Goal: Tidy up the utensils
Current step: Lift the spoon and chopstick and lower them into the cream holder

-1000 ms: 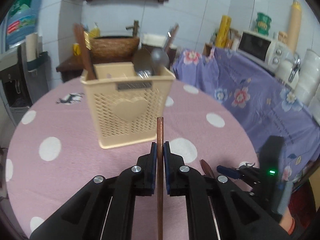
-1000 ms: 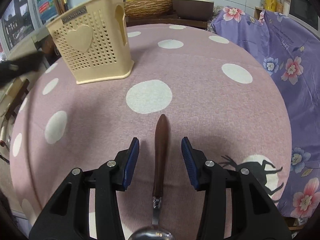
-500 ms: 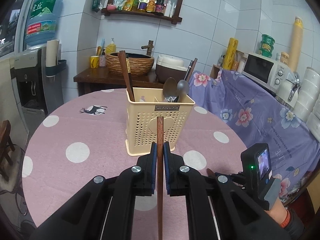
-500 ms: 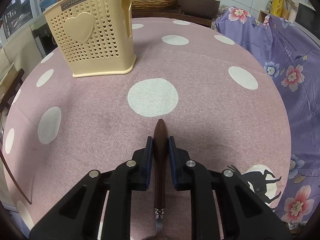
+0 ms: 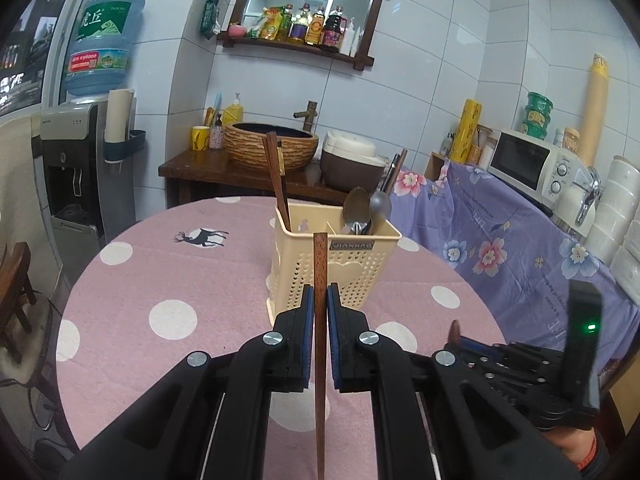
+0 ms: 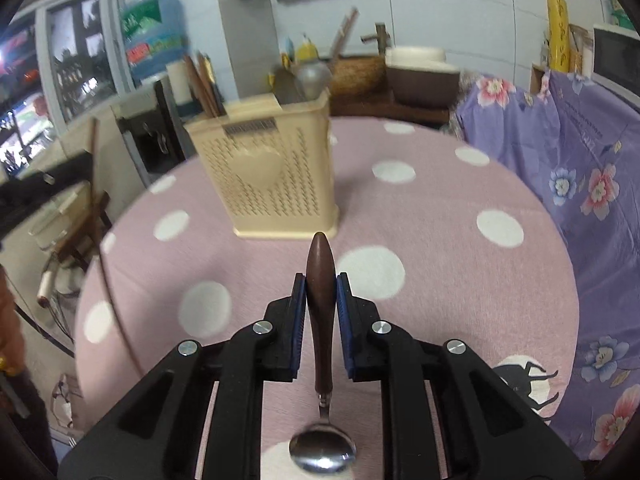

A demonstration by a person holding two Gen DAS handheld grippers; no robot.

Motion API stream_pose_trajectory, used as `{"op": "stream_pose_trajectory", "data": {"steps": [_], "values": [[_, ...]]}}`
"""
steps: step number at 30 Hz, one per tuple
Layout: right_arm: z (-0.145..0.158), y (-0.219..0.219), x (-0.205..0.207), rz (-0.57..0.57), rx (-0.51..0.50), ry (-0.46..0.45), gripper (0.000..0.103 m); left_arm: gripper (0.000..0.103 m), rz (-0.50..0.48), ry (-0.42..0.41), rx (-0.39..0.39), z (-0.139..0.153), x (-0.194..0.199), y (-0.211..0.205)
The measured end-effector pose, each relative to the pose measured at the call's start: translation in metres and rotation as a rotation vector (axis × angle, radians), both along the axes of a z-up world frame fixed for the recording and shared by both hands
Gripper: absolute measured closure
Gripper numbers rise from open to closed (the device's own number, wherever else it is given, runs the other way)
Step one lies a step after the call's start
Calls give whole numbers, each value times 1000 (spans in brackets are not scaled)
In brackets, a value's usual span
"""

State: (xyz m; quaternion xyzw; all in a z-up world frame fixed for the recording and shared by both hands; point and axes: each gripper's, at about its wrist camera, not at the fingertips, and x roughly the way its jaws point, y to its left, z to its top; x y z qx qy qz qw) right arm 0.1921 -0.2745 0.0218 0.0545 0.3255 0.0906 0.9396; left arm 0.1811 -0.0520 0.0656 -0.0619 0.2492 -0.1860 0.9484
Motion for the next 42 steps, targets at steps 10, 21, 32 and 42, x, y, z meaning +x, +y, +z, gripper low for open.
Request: {"op": "stream_pose_trajectory", "data": {"steps": [10, 21, 32, 42], "values": [[26, 19, -1, 33, 61, -75, 87, 95, 52, -56, -26, 15, -7, 20], [33, 24, 6, 40, 31, -75, 87, 95, 48, -79, -30, 23, -7, 21], [54, 25, 19, 56, 28, -89, 87, 95, 17, -78, -41, 39, 8, 16], [148, 24, 58, 55, 47, -203, 87, 95, 2, -176, -62, 123, 40, 7]]}}
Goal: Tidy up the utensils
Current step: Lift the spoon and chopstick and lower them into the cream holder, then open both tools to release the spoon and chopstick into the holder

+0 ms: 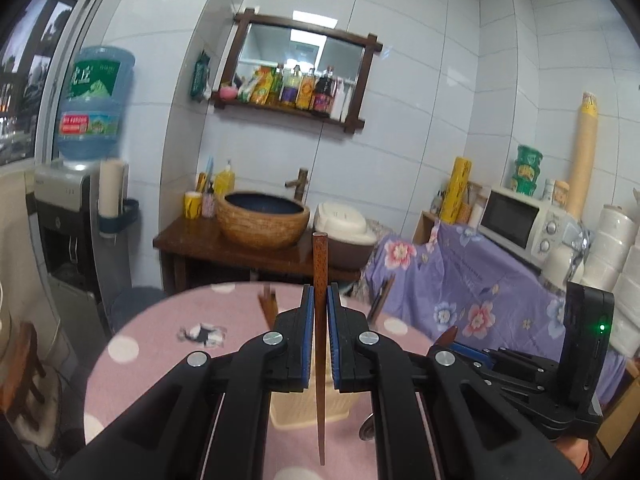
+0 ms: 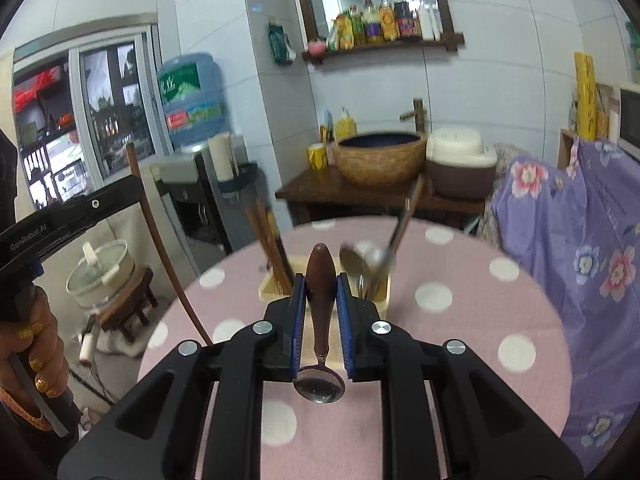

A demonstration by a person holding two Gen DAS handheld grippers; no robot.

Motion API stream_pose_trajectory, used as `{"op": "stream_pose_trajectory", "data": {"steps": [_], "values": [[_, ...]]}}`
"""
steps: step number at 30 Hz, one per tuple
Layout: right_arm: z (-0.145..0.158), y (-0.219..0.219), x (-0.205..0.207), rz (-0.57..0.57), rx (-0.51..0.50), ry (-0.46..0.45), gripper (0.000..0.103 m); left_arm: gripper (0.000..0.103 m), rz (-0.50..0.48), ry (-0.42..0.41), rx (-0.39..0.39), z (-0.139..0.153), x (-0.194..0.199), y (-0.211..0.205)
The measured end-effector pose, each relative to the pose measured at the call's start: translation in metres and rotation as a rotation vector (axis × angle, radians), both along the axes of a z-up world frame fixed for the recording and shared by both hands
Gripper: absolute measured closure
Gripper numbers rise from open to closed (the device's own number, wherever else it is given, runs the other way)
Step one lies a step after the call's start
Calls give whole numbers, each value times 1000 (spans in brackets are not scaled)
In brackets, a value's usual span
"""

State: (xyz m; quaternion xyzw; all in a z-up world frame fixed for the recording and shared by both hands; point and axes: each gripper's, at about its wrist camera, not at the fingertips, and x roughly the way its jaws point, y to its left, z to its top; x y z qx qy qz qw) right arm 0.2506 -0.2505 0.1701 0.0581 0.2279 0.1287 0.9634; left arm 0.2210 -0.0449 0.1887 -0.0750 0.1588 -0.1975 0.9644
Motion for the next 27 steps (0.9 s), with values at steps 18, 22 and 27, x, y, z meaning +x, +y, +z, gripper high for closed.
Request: {"op": "stream_pose_trajectory", "data": {"steps": [18, 22, 27], "values": [[-36, 15, 77, -128, -84, 17, 87, 95, 115, -22, 36, -34, 74, -39], [-59, 17, 77, -124, -92, 38, 87, 95, 114, 30, 57, -68, 76, -40], [-77, 15, 77, -126, -90, 46, 87, 95, 117, 101, 62, -98, 83, -36]]}}
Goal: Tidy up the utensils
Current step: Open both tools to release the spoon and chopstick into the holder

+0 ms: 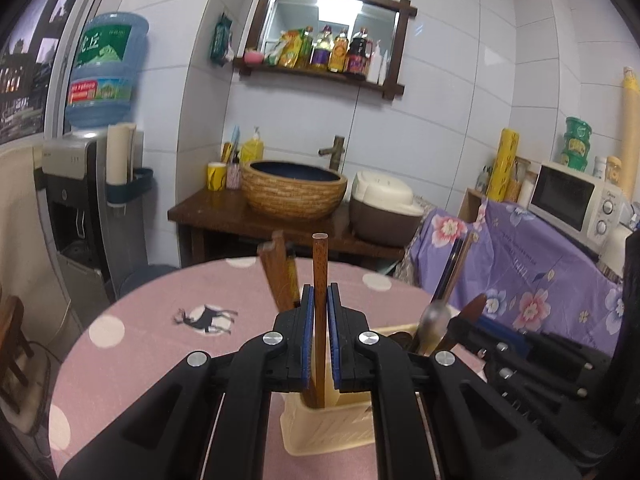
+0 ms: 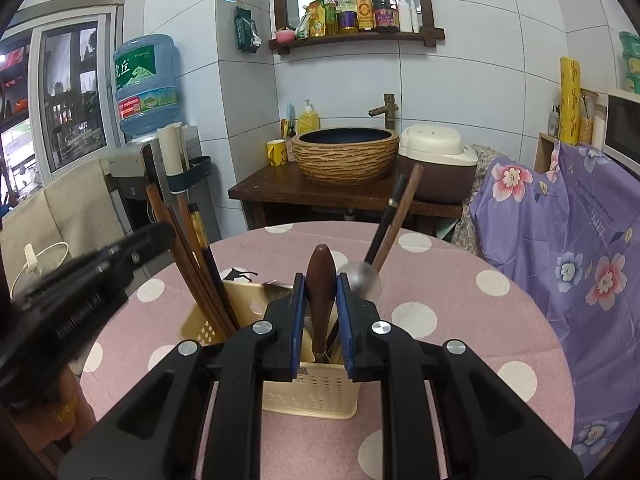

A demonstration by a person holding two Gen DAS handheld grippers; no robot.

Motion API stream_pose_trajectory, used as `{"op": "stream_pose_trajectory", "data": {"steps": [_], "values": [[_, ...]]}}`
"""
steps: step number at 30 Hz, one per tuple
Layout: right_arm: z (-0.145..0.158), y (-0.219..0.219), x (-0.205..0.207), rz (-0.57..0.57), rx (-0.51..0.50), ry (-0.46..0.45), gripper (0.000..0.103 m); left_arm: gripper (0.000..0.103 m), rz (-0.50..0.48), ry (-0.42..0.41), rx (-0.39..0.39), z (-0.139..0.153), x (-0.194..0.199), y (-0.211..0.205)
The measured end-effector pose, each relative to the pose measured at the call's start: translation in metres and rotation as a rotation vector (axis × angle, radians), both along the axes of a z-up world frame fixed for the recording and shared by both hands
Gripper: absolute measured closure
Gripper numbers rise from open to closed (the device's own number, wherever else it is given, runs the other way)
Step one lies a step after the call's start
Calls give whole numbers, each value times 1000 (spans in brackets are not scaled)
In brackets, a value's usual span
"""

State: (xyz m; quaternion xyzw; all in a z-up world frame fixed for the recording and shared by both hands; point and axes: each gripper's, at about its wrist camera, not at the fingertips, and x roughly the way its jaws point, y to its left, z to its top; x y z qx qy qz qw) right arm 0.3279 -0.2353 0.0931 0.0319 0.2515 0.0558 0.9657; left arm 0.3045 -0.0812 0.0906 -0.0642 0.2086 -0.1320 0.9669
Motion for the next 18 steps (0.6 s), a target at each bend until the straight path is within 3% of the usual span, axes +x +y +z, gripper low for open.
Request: {"op": "stream_pose_trajectory", "data": {"steps": [9, 11, 12, 13, 14, 17, 18], "values": [[-6, -2, -7, 14, -15, -34, 86, 95, -19, -4, 0, -6, -10, 3], [-6, -5, -12, 10, -9, -46, 75, 92, -36, -11, -7, -4, -17, 5], [-6, -6, -17, 7, -7, -61, 59, 88, -42, -19, -7, -4, -22, 6], [-5, -8, -23, 3, -5, -82, 45, 78, -44, -29, -10, -4, -28, 7], [-4, -10, -33, -5, -6, -114, 41, 65, -46, -44, -16, -4, -36, 11], [-5, -15, -59, -26, -16, -148, 33, 42, -42, -82, -27, -9, -63, 22], [-7, -17, -68, -40, -15, -152, 22, 36, -44, -90, -25, -12, -73, 26]]}}
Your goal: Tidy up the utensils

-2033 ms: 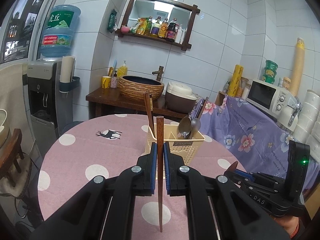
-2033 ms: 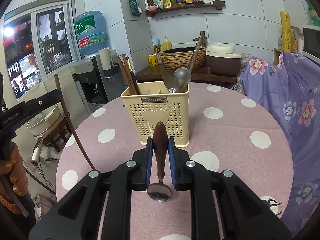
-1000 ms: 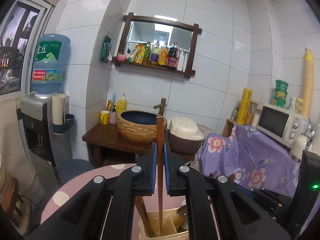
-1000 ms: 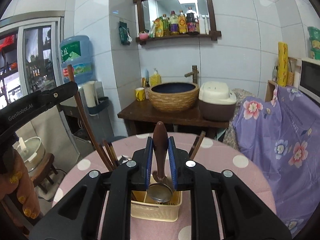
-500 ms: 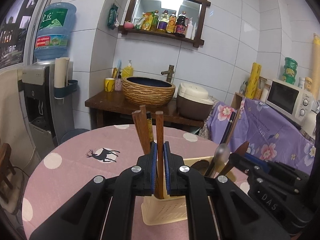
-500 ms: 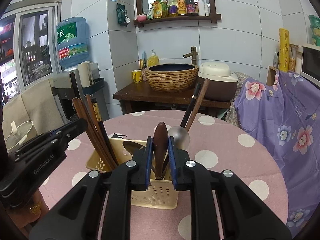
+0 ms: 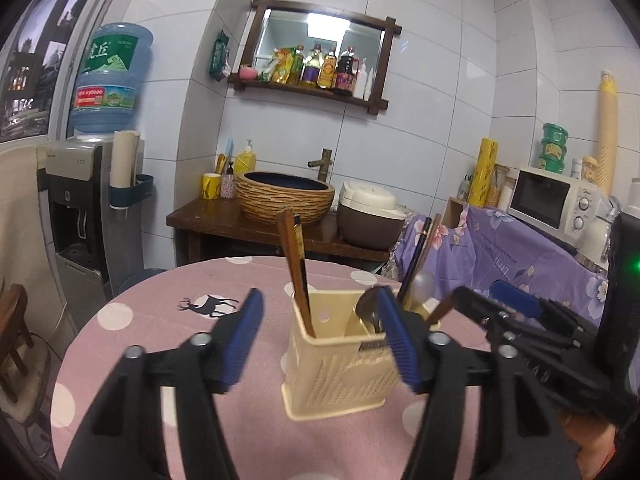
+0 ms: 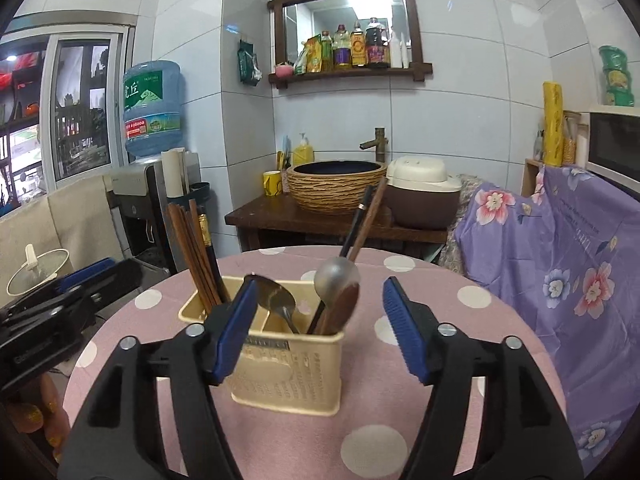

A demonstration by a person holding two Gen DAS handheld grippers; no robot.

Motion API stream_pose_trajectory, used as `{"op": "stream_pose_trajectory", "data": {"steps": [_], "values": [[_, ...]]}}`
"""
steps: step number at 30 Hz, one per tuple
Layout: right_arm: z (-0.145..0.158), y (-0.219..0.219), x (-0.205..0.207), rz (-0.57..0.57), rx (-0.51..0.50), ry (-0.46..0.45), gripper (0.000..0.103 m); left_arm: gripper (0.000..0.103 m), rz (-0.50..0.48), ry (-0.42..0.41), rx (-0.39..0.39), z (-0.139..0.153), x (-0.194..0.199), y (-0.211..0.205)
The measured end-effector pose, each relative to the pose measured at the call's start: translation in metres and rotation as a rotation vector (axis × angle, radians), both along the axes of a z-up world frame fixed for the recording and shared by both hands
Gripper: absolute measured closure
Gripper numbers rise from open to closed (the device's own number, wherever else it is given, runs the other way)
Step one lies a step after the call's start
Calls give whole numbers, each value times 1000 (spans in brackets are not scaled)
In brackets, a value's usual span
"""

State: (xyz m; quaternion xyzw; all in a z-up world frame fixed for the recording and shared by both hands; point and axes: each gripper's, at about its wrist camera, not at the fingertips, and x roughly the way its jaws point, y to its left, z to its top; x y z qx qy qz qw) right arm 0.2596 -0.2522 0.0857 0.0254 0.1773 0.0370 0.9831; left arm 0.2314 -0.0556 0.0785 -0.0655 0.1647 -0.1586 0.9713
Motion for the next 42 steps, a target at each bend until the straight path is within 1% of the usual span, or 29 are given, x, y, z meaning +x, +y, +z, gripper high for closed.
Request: {"op": "stream_pose_trajectory", "data": {"steps": [1, 2, 4, 6, 10, 13, 18, 21, 23, 26, 28, 32, 35, 42], "values": [[-3, -2, -11, -15, 5, -4, 15, 28, -2, -4, 7, -6, -12, 4], [-9, -4, -22, -21, 9, -4, 14, 16, -2, -7, 11, -10, -20, 7], [-18, -5, -41, -18, 3, 5, 10, 5, 3, -19, 21, -25, -44, 15], [-32, -4, -63, -29, -19, 12, 6, 5, 25, -14, 33, -38, -61, 23], [-66, 0, -113, -44, -42, 17, 6, 5, 83, 25, 23, -66, -93, 40], [-92, 1, -149, -62, -38, 10, 6, 5, 123, 8, 16, -85, -123, 50], [-116, 7, -199, -83, -24, 18, 6, 5, 123, 2, 19, -97, -159, 54], [-119, 12, -229, -91, -47, -6, 6, 5, 109, -7, 20, -98, -175, 53], [-114, 15, -242, -93, -65, -21, 6, 5, 102, -32, 48, -98, -186, 49], [-106, 19, -254, -76, -48, -42, 6, 5, 82, -75, 105, -99, -202, 40], [-100, 22, -260, -70, -45, -59, 6, 5, 68, -89, 121, -99, -208, 35], [-94, 23, -266, -67, -37, -80, 6, 5, 39, -114, 107, -96, -214, 32], [-93, 23, -267, -71, -45, -82, 6, 5, 47, -115, 109, -97, -214, 32], [-90, 21, -266, -73, -49, -89, 6, 5, 64, -116, 86, -96, -216, 37]]}}
